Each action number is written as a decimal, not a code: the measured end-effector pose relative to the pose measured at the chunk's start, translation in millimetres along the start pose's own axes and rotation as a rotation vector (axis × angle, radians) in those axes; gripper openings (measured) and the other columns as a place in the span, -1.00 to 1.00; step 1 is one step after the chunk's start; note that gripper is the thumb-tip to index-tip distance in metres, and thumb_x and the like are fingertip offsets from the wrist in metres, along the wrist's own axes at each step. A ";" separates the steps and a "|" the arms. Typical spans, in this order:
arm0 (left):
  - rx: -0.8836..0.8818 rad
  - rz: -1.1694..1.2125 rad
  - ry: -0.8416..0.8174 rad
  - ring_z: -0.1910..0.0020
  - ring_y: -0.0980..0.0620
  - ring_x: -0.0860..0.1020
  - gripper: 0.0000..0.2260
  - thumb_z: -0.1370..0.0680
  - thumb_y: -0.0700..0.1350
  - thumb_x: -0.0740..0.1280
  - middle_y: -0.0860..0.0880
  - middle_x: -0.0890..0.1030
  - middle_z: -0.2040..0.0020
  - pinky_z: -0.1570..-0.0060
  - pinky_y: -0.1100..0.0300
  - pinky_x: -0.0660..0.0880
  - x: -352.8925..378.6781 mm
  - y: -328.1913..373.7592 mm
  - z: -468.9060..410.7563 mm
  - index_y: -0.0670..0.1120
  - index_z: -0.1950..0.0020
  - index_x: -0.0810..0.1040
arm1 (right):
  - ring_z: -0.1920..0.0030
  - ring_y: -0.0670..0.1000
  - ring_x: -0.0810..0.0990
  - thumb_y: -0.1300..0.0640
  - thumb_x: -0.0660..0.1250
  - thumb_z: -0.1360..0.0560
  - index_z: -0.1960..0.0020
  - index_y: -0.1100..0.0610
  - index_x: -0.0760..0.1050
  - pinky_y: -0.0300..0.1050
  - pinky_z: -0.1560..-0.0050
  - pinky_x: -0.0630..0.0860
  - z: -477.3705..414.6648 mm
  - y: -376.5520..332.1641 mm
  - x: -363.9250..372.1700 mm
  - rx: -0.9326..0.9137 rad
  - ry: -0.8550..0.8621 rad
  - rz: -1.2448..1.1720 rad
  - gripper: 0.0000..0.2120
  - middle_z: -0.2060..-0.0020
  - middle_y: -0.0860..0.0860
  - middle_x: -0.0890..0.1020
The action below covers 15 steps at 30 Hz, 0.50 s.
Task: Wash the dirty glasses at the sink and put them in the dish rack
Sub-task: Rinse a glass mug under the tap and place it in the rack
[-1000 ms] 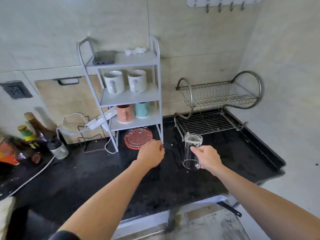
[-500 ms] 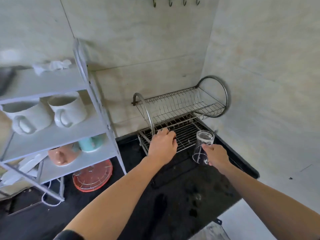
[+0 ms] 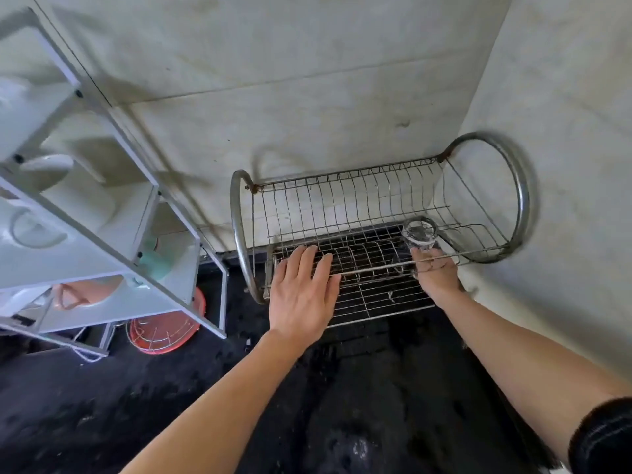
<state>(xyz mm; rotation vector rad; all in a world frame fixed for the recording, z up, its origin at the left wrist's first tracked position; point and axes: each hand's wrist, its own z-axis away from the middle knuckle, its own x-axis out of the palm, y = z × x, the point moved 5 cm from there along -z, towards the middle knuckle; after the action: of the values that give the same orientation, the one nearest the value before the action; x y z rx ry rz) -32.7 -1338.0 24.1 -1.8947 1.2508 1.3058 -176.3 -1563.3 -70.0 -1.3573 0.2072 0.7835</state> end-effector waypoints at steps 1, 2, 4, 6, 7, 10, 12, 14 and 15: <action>-0.008 -0.022 0.007 -0.26 -0.16 0.50 -0.67 -0.61 0.05 0.17 -0.13 0.57 -0.23 -0.19 -0.09 0.46 2.0 0.2 -0.6 -0.10 -0.23 0.55 | -0.11 0.23 0.55 -0.13 0.26 -0.56 -0.02 0.36 0.57 -0.06 -0.05 0.36 -10.5 -0.8 2.2 -0.025 -0.014 0.020 -0.50 0.06 0.18 0.60; -0.012 -0.038 0.017 -0.26 -0.16 0.51 -0.66 -0.61 0.05 0.17 -0.13 0.58 -0.23 -0.18 -0.09 0.47 3.5 0.6 -1.2 -0.10 -0.22 0.56 | -0.11 0.25 0.54 -0.19 0.22 -0.53 -0.03 0.37 0.56 -0.05 -0.01 0.33 -19.3 -2.7 3.6 -0.060 -0.021 0.058 -0.43 0.07 0.18 0.57; -0.005 -0.053 0.046 -0.23 -0.16 0.54 -0.66 -0.61 0.05 0.16 -0.13 0.60 -0.19 -0.15 -0.09 0.48 5.9 1.7 -1.6 -0.11 -0.20 0.58 | -0.14 0.27 0.51 -0.16 0.20 -0.58 -0.08 0.38 0.54 -0.01 0.00 0.31 -36.2 -2.6 7.2 -0.083 -0.038 0.114 -0.45 -0.02 0.27 0.58; 0.014 -0.068 0.087 -0.18 -0.15 0.56 -0.66 -0.61 0.05 0.17 -0.12 0.62 -0.16 -0.12 -0.07 0.49 6.8 2.7 -1.5 -0.12 -0.18 0.59 | -0.13 0.28 0.52 -0.13 0.20 -0.58 -0.04 0.38 0.56 0.02 0.04 0.30 -45.9 -3.9 10.0 -0.112 -0.031 0.111 -0.47 -0.05 0.32 0.59; 0.024 -0.081 0.111 -0.16 -0.14 0.57 -0.66 -0.61 0.05 0.17 -0.12 0.62 -0.14 -0.10 -0.05 0.49 6.8 2.9 -1.4 -0.12 -0.17 0.60 | -0.05 0.28 0.55 -0.17 0.17 -0.53 0.08 0.35 0.58 -0.01 0.14 0.27 -51.1 -4.0 12.8 -0.143 -0.024 0.091 -0.44 0.05 0.31 0.61; 0.055 -0.113 0.184 -0.10 -0.13 0.59 -0.68 -0.59 0.04 0.21 -0.11 0.64 -0.10 -0.06 0.00 0.47 5.2 4.6 -1.9 -0.13 -0.13 0.62 | 0.15 0.23 0.54 -0.19 0.07 -0.45 0.43 0.14 0.39 -0.09 0.23 0.16 -63.3 -0.9 21.8 -0.191 -0.018 0.104 -0.53 0.31 0.21 0.52; 0.068 -0.119 0.197 -0.08 -0.13 0.59 -0.68 -0.58 0.04 0.21 -0.11 0.64 -0.08 -0.04 0.01 0.46 5.3 5.2 -2.5 -0.13 -0.12 0.62 | 0.19 0.22 0.53 -0.18 0.03 -0.46 0.39 0.17 0.41 -0.09 0.22 0.19 -68.4 1.3 26.5 -0.191 -0.049 0.140 -0.51 0.31 0.21 0.53; 0.063 -0.115 0.182 -0.09 -0.13 0.59 -0.67 -0.59 0.04 0.20 -0.11 0.63 -0.09 -0.04 0.00 0.47 5.3 4.3 -2.3 -0.13 -0.13 0.62 | 0.21 0.19 0.52 -0.26 -0.02 -0.44 0.25 0.26 0.50 -0.08 0.21 0.24 -70.2 2.3 28.3 -0.165 -0.076 0.165 -0.38 0.30 0.20 0.55; 0.059 -0.108 0.169 -0.09 -0.13 0.58 -0.67 -0.59 0.04 0.19 -0.11 0.63 -0.10 -0.04 0.00 0.47 5.4 3.8 -1.7 -0.13 -0.14 0.62 | 0.21 0.19 0.52 -0.30 -0.02 -0.45 0.23 0.27 0.50 -0.07 0.21 0.26 -69.9 3.0 28.9 -0.155 -0.086 0.183 -0.34 0.30 0.21 0.55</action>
<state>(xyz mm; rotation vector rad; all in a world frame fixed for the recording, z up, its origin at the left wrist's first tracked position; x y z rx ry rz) -34.8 -1343.2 20.2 -2.0349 1.2357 1.0612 -136.0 -1616.8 -105.2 -1.4608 0.2081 1.0264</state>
